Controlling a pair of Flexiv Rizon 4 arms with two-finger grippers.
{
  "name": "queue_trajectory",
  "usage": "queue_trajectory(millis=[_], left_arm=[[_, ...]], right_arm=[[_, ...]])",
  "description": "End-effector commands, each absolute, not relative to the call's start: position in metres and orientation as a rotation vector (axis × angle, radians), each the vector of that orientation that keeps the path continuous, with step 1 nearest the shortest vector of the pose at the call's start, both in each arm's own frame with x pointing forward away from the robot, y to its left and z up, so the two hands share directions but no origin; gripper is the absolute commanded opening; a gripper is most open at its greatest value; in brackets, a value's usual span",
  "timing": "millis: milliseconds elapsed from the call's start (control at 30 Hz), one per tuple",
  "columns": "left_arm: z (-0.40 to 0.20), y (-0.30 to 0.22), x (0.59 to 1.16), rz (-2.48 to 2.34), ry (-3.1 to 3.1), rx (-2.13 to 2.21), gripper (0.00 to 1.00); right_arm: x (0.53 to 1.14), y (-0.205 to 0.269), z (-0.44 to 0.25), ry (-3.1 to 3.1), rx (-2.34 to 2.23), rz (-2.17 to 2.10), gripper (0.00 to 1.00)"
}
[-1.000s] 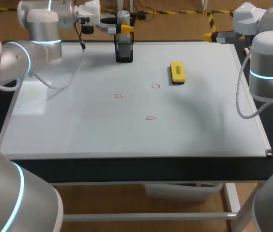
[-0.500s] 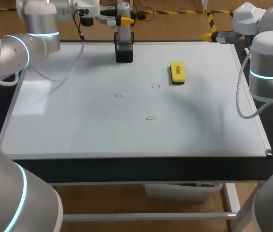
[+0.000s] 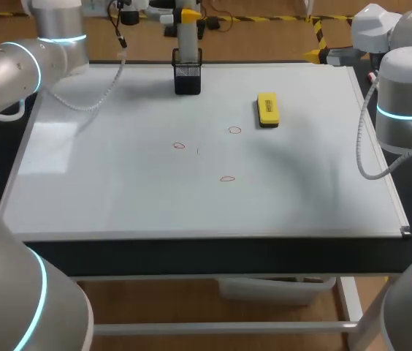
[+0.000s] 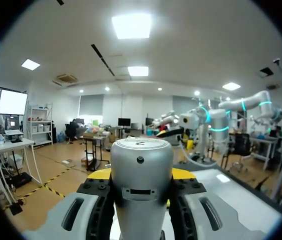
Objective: Pick up the inspection probe, press it on each red-marked spot on the whiteboard one by one, put down the probe, pick up the eraser, and wipe off all the red marks.
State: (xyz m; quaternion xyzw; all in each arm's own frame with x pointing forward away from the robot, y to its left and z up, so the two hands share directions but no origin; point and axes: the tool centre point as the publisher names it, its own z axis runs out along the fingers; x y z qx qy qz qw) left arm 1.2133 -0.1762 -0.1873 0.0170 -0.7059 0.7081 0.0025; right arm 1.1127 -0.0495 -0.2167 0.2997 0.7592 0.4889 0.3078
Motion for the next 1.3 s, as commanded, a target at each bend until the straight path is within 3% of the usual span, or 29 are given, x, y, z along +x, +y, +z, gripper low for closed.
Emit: queue_trajectory(millis=[33, 533, 1300], left_arm=[[-0.169, -0.172, 1.195, 2.228, -2.272, 0.11, 0.0], [-0.131, -0.134, 1.171, 2.298, -2.284, 0.085, 0.0], [-0.149, -0.038, 1.125, 2.356, -2.386, 0.274, 0.0]], right_arm=[[1.113, -0.05, -0.217, 2.009, 0.792, 1.293, 1.0], [1.113, -0.05, -0.217, 2.009, 0.792, 1.293, 1.0], [1.113, -0.05, -0.217, 2.009, 0.792, 1.293, 1.0]])
